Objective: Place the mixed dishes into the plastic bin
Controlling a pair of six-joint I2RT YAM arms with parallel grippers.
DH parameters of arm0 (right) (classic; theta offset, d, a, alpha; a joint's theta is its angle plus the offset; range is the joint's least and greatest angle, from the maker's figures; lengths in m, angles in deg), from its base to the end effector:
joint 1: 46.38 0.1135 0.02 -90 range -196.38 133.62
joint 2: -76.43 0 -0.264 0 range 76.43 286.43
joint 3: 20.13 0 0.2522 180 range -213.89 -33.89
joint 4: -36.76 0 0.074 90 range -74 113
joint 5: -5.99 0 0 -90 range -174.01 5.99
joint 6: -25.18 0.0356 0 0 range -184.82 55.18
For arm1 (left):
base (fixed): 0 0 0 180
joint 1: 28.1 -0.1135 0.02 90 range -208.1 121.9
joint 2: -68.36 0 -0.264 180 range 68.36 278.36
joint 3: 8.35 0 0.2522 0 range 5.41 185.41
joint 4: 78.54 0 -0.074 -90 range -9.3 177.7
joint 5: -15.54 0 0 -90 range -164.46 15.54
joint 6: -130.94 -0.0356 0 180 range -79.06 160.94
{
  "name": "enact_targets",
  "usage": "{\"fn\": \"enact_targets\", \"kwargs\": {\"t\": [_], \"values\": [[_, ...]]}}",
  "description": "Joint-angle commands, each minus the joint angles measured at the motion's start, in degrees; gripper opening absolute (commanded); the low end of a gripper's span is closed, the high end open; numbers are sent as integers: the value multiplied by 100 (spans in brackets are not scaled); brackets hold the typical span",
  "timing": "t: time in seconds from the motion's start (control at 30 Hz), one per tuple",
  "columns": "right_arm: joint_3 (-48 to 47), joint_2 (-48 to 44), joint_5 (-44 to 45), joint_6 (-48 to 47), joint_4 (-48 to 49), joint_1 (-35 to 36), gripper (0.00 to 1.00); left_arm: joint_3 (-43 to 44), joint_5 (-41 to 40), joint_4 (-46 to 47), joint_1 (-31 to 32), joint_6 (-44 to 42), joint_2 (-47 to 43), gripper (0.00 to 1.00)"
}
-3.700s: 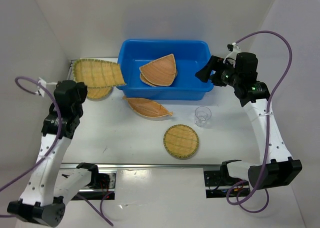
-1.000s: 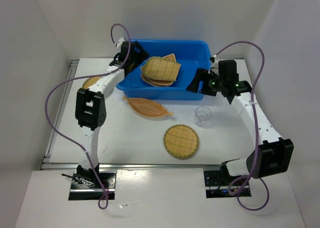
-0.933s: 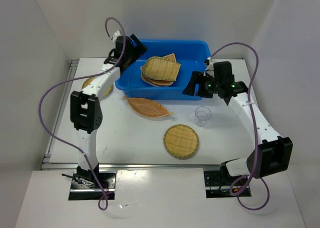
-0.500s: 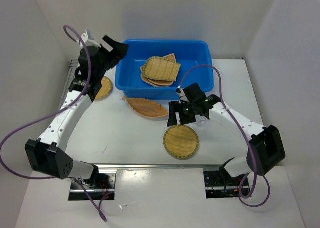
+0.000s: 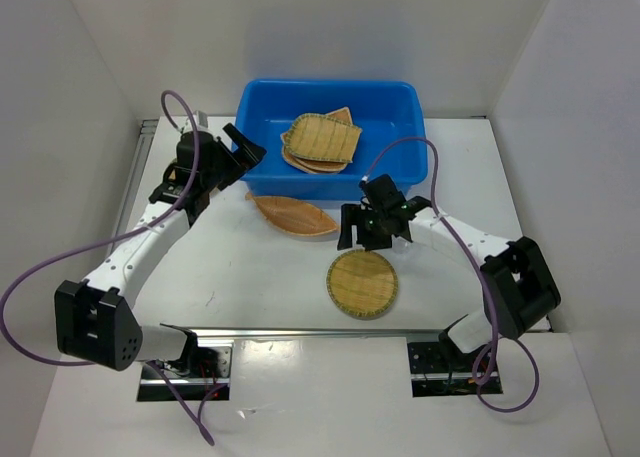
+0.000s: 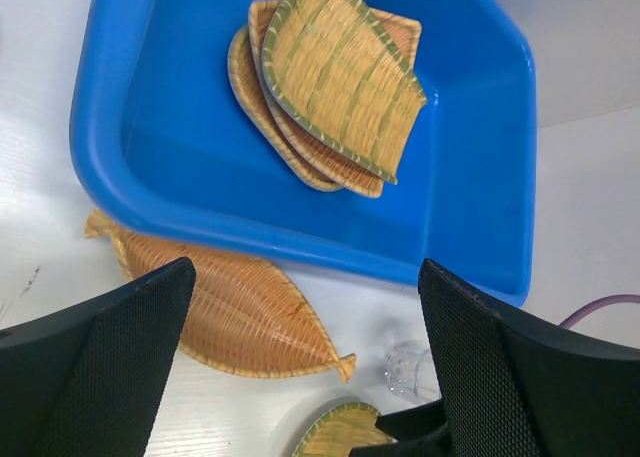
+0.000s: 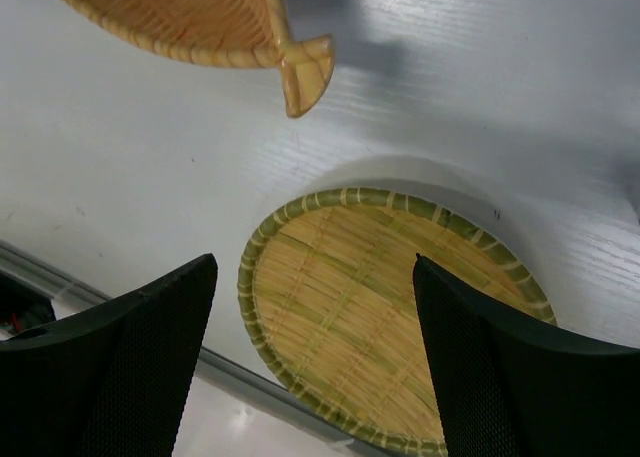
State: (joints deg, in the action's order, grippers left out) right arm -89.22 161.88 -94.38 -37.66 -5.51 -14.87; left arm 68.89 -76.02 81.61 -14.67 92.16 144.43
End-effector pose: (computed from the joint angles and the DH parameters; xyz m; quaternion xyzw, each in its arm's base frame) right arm 0.2505 0.1611 0.2125 -0.0608 0.9572 0.2078 0.1921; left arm 0.3041 -0.0716 0.3398 -0.2706 0.7661 -0.3024 0.4985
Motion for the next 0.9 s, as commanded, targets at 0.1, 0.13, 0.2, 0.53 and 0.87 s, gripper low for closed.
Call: {"fn": "enact_targets", "kwargs": {"t": [0.1,0.13,0.2,0.53,0.87], "values": [[119,-222,439,843,1461,22,83,-64,86,46,19,-156,-216,99],[119,-161,439,1044,1567,22,83,14,86,-15,19,-156,-216,99],[172,-99,439,1186,1830,22,83,15,86,-77,71,-218,-163,99],[-285,191,738,704,754,22,80,68,-28,-130,72,-332,-163,99],[487,-98,589,369,-57,75,79,216,25,-234,212,-665,12,99]]}}
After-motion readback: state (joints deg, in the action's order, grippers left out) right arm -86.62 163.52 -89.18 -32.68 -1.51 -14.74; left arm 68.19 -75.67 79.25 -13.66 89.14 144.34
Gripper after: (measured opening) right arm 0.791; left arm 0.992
